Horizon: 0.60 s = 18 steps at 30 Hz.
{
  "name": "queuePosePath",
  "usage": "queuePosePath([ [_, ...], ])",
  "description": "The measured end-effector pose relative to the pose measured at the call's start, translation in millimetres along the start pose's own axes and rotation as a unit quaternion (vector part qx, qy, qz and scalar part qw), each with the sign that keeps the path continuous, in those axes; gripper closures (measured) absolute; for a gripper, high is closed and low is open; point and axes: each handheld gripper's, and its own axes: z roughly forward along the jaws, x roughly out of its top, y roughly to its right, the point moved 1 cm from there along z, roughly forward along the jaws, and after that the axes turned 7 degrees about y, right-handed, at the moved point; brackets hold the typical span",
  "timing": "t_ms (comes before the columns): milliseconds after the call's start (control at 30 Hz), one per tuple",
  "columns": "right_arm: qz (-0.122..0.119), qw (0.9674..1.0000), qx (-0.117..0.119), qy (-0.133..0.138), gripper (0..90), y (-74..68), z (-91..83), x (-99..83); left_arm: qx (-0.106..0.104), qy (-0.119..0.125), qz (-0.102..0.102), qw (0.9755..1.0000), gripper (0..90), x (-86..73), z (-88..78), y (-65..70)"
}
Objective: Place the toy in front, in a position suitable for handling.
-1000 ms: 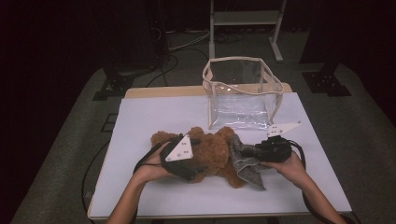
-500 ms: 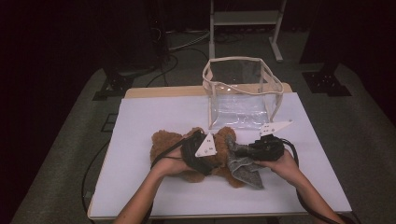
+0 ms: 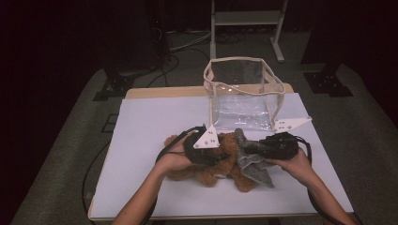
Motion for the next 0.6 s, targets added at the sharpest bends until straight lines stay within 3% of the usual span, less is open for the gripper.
queuePosePath([
  [167, -0.003, 0.9998, -0.018, 0.000, 77.0, -2.9, -14.6, -4.9, -0.006, -0.010, 0.002, 0.9999, 48.6, 2.0, 13.1, 0.7],
  [333, 0.037, 0.9992, -0.011, 0.008, 77.0, 9.5, -6.5, -29.7, 0.003, -0.016, -0.009, 0.9998, 46.6, -2.4, 14.2, -2.8],
  [467, 0.041, 0.9988, -0.018, -0.019, 77.0, 11.3, -0.7, -45.5, -0.001, -0.019, -0.010, 0.9998, 44.8, -2.4, 13.1, -4.0],
  [600, 0.034, 0.9979, -0.040, -0.038, 76.9, 12.3, -12.4, -49.0, -0.004, -0.015, -0.008, 0.9998, 41.6, -0.7, 12.2, -2.5],
])
